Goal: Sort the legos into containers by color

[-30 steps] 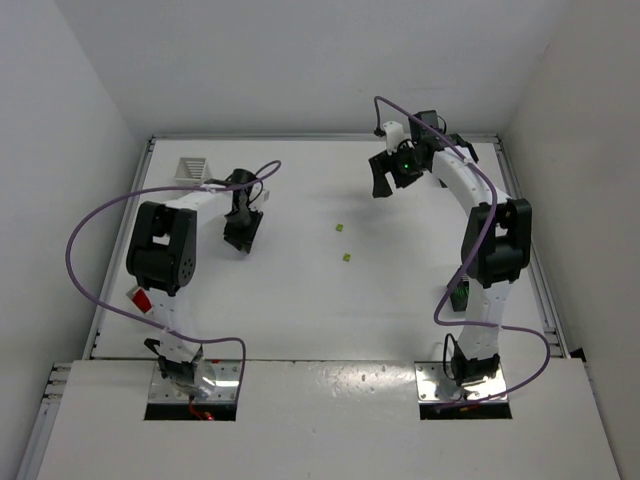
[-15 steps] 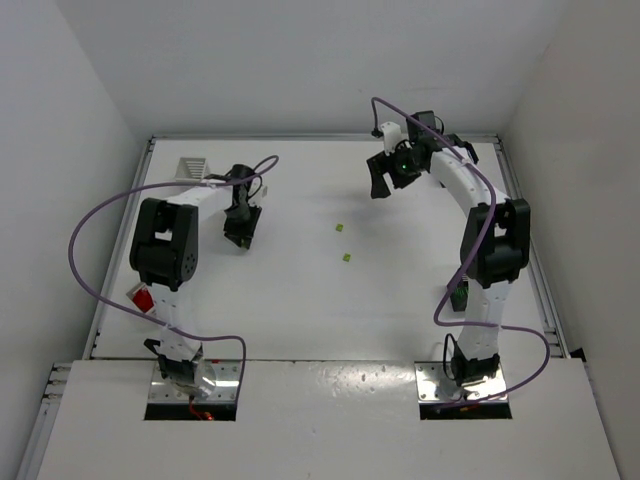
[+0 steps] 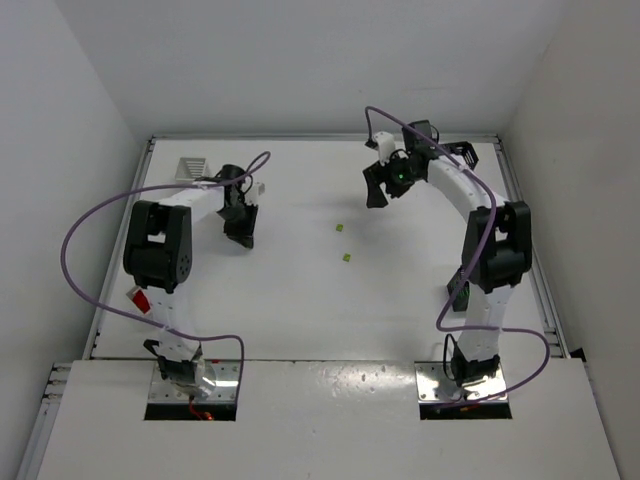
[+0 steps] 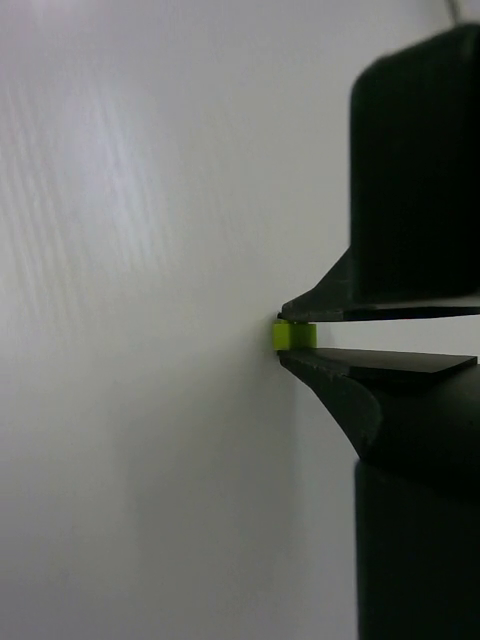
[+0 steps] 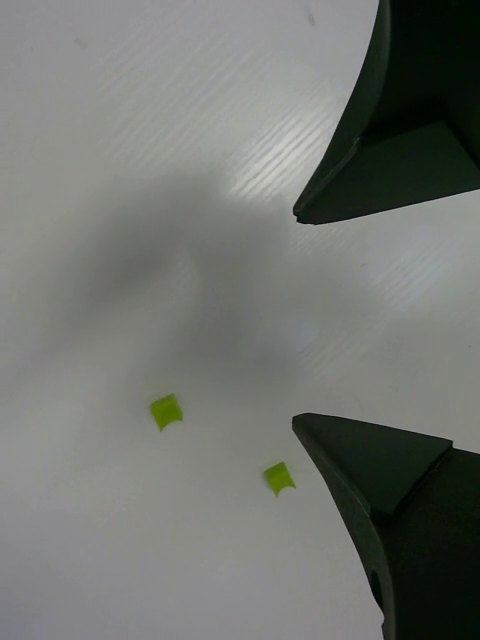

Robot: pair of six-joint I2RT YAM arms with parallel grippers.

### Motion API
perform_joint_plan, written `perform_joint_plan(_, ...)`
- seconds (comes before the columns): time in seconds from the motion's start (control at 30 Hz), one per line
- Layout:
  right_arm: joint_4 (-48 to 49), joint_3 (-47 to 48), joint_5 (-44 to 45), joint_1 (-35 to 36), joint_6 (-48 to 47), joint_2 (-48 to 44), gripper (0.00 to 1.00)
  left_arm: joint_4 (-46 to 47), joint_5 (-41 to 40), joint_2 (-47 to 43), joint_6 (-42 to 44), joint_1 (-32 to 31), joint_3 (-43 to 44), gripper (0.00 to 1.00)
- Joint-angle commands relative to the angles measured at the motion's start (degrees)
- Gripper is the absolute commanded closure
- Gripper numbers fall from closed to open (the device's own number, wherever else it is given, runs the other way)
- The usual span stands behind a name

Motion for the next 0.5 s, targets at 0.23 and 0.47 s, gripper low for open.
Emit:
perform_joint_plan(0.23, 37.3, -36.3, -25.8, 3.8, -7.6, -23.7, 0.24, 22.4, 55.9, -15.7, -12.4, 1.9, -11.0, 0.98)
perform_joint_plan(0.47, 46.1, -36.3, -29.5, 9.6, -1.8, -21.0, 0.35, 23.5, 66.2, -13.8, -15.6, -1.7, -7.0, 0.98)
